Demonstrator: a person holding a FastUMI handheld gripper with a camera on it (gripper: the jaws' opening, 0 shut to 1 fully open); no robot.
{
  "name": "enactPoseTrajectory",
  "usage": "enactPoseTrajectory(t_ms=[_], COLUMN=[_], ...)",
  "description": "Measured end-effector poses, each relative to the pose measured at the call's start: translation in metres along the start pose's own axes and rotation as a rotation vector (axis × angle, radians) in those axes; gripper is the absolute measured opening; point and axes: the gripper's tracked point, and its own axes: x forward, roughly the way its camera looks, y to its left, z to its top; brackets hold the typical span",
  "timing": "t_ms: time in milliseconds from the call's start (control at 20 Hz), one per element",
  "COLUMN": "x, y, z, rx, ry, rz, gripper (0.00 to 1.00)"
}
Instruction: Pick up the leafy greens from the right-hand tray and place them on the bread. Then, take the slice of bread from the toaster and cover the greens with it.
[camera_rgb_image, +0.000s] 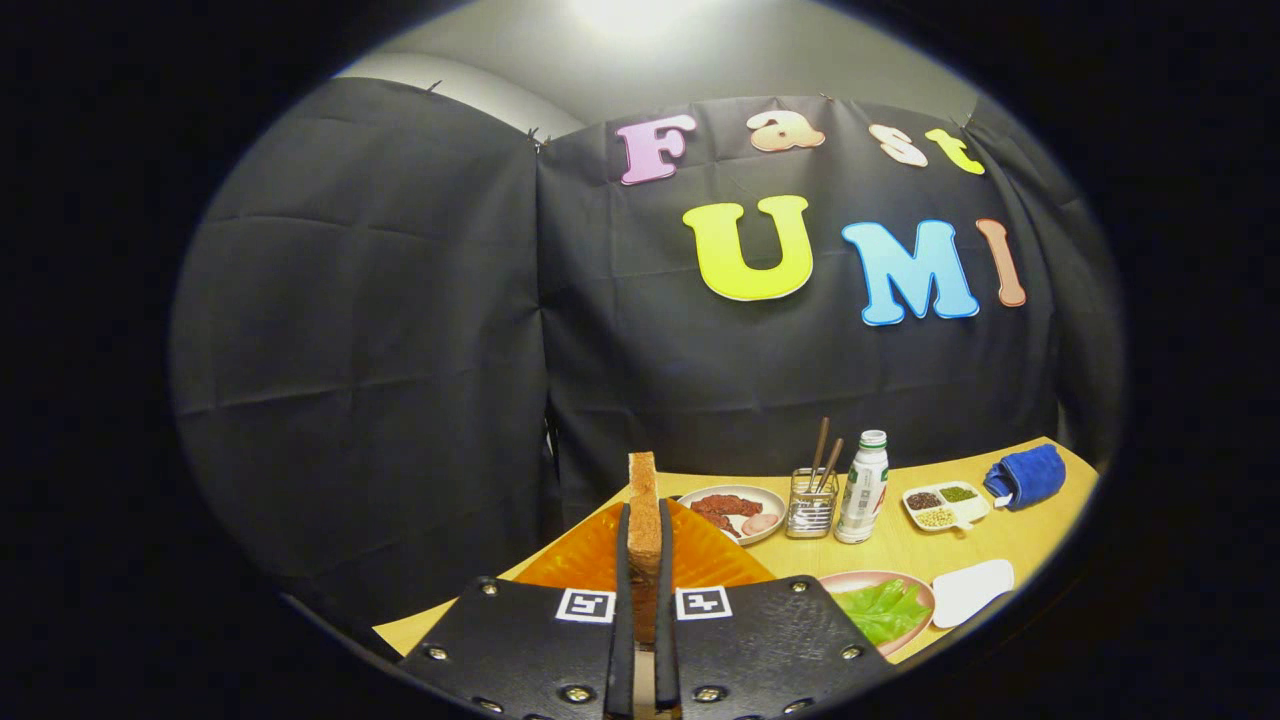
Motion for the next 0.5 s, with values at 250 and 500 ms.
enactPoseTrajectory(t_ms=[250,500], x=[-0.020,-0.028], y=[-0.045,-0.098], z=[0.004,-0.017], rx=[0.002,0.015], ry=[-0.003,0.052], rz=[-0.045,-0.101], gripper=[0.08,0.08])
